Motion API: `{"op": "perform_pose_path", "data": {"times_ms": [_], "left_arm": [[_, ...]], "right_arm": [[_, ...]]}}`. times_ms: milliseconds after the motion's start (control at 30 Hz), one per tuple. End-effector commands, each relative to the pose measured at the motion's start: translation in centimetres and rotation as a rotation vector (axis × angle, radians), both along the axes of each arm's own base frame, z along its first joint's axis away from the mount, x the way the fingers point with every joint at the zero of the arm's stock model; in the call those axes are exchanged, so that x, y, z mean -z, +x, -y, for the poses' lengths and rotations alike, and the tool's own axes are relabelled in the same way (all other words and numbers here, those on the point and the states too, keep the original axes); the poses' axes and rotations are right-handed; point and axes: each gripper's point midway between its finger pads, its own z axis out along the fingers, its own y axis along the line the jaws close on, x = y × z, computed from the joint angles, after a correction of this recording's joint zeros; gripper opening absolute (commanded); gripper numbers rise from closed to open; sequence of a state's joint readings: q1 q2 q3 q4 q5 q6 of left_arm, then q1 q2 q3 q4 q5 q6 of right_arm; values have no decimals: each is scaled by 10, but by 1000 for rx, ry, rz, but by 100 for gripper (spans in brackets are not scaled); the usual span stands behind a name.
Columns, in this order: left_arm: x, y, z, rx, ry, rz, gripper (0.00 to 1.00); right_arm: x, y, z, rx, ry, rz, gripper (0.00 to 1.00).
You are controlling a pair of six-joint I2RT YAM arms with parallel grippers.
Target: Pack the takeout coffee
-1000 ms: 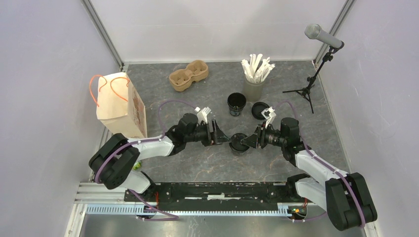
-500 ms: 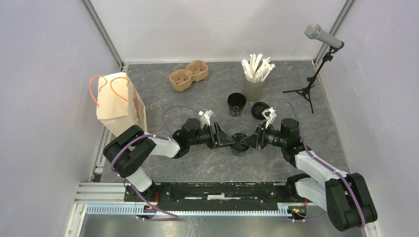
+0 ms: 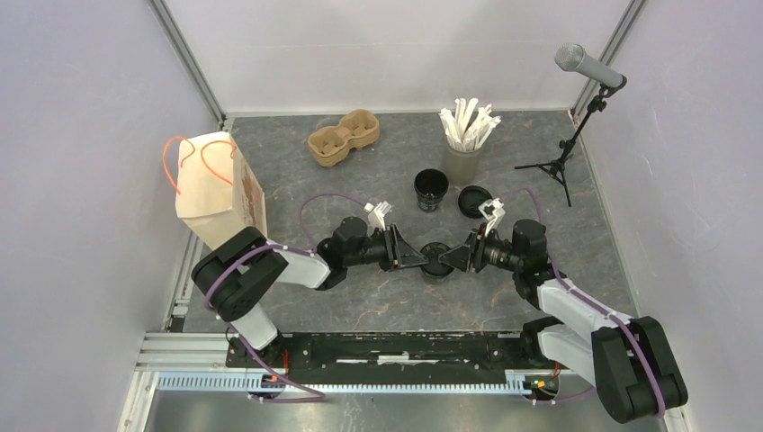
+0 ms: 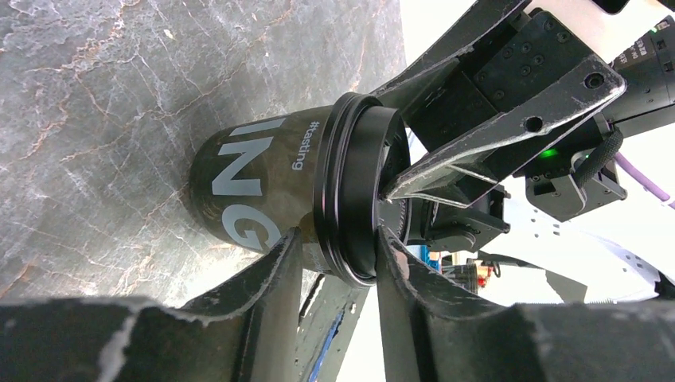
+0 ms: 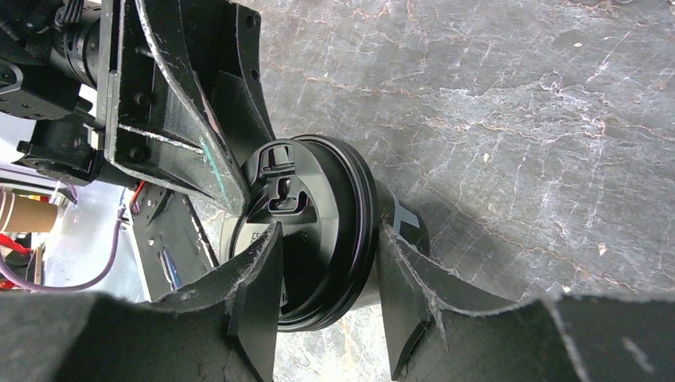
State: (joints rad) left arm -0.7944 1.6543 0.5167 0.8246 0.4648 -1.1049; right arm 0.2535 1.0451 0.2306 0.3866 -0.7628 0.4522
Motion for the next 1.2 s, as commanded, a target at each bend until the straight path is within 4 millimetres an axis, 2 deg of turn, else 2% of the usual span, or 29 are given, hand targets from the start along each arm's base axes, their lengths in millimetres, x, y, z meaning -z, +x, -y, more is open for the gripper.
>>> {"op": "perform_pose_path", "data": {"times_ms": [0,133,367,433,533,600,733,900,1000,1167], "left_arm": [[23,0,-5,-44,87,-14,38],[39,-4,-10,-59,153,-16,31],[80,-12,-32,-113,333,-25,29],[84,-14,-32,-109,336,-35,28],[70,-17,-23,-82,272,-38,30],[52,-16,-16,-63,228,-24,33],[18,-9,-5,-42,198,29,44],[-10,1,8,-16,187,78,52],[-11,5,12,-12,203,89,52],[-4,10,14,-10,237,91,52]], "right_arm": [[56,-24,19,56,-119,-155,48],[63,-30,21,59,-128,-169,48],[72,-36,24,72,-135,-183,48],[71,-36,24,73,-130,-179,48],[63,-32,20,66,-111,-159,48],[57,-29,19,61,-102,-143,48],[45,-25,15,44,-79,-112,48],[18,-9,10,52,-58,-69,51],[1,1,8,65,-44,-47,56],[-15,13,8,86,-47,-29,61]]}}
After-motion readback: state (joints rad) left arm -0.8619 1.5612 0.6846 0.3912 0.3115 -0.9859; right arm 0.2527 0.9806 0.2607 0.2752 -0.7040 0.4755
